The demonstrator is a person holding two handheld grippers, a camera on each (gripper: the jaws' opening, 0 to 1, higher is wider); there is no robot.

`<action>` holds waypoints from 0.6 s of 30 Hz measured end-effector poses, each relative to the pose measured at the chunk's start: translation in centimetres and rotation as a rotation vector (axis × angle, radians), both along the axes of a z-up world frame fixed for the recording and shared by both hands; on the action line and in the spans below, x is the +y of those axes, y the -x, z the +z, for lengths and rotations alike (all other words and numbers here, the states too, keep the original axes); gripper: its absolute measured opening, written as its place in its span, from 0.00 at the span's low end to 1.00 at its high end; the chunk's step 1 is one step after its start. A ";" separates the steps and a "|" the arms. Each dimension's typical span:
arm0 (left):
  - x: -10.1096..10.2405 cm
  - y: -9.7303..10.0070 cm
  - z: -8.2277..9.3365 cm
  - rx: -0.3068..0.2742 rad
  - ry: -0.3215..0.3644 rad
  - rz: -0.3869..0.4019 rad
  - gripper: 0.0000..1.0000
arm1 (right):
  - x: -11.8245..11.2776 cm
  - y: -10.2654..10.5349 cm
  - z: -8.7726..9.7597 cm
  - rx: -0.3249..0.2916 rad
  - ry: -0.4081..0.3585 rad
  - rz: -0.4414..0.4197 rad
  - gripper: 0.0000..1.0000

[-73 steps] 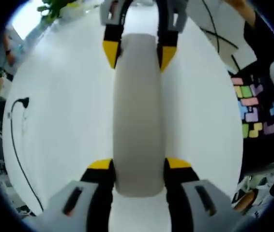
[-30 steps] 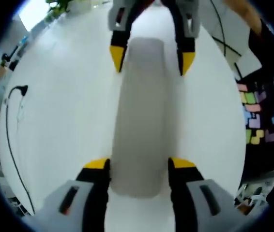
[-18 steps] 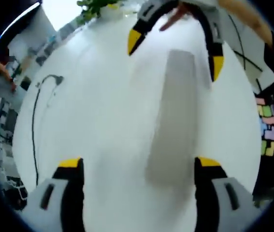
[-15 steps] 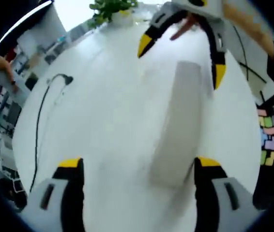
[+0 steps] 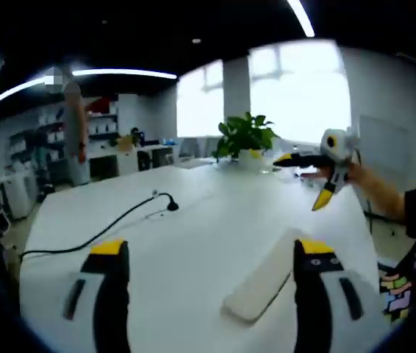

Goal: Arrange the utensils inside the cutlery case until each visible utensil rests in its matching compartment.

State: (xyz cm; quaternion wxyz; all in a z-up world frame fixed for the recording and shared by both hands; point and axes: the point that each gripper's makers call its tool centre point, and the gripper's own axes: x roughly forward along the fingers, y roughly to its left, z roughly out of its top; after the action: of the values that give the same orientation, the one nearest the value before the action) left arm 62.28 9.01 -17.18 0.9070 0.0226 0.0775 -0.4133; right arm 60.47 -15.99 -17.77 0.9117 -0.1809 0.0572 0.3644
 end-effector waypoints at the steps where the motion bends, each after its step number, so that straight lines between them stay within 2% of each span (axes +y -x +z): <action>1: 0.9 0.2 0.4 -0.030 0.013 0.026 1.00 | -0.2 0.3 0.2 -0.007 -0.020 -0.009 1.00; 4: 2.9 1.7 1.0 -0.062 0.050 0.052 1.00 | -1.8 1.3 0.5 -0.047 -0.043 -0.081 1.00; 7: 4.1 3.2 1.8 -0.107 0.093 0.086 1.00 | -2.8 2.6 1.1 -0.062 -0.134 -0.127 1.00; 9: 5.2 3.5 2.5 -0.097 0.171 0.150 1.00 | -3.5 3.4 1.2 -0.043 -0.202 -0.160 1.00; 10: 5.8 3.7 2.7 -0.064 0.241 0.180 1.00 | -3.9 3.6 1.1 -0.043 -0.211 -0.185 1.00; 11: 6.3 4.0 3.0 -0.047 0.303 0.195 1.00 | -3.9 3.8 1.0 -0.048 -0.193 -0.185 1.00; 12: 6.5 4.4 3.5 -0.063 0.355 0.187 1.00 | -4.4 4.2 0.8 -0.057 -0.165 -0.216 1.00; 14: 6.6 5.3 2.9 -0.074 0.329 0.183 1.00 | -4.6 4.7 0.5 -0.067 -0.131 -0.246 1.00; 16: 7.0 6.1 2.3 -0.108 0.267 0.221 1.00 | -4.5 5.6 0.4 -0.083 -0.101 -0.261 1.00; 18: 7.2 6.7 2.3 -0.120 0.270 0.225 1.00 | -4.6 6.4 0.4 -0.082 -0.110 -0.286 1.00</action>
State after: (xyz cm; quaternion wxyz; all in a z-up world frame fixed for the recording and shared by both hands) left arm 55.57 16.24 -14.92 0.9453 -0.0833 -0.0310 -0.3138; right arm 54.07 -20.64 -17.35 0.9644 -0.1356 0.0252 0.2258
